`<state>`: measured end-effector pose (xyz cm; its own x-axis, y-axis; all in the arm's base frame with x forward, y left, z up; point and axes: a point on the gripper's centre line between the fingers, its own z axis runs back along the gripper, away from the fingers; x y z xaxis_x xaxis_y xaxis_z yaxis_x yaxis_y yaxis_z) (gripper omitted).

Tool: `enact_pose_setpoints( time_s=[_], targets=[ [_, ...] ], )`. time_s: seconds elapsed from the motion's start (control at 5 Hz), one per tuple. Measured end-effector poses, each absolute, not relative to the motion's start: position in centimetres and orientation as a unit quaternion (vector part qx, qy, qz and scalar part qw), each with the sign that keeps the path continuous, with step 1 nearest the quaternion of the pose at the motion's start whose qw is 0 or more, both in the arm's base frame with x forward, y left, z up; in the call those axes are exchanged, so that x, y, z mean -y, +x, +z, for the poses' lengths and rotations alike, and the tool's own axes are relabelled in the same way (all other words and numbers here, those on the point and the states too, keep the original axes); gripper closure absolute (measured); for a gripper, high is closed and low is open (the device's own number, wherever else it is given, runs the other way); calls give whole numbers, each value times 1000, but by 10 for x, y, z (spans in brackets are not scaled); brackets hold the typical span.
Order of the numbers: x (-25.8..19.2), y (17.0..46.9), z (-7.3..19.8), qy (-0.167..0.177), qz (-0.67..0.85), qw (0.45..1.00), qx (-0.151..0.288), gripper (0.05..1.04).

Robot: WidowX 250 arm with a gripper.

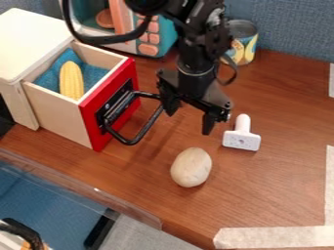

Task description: Close the drawer

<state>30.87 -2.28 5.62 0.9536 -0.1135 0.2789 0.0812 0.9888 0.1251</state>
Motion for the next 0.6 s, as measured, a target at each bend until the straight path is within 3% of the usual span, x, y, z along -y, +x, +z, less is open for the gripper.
enact_pose_setpoints(
  time_s=[0.6],
  targets=[
    [11, 311, 38, 2, -20, 985, 172, 83]
  ],
)
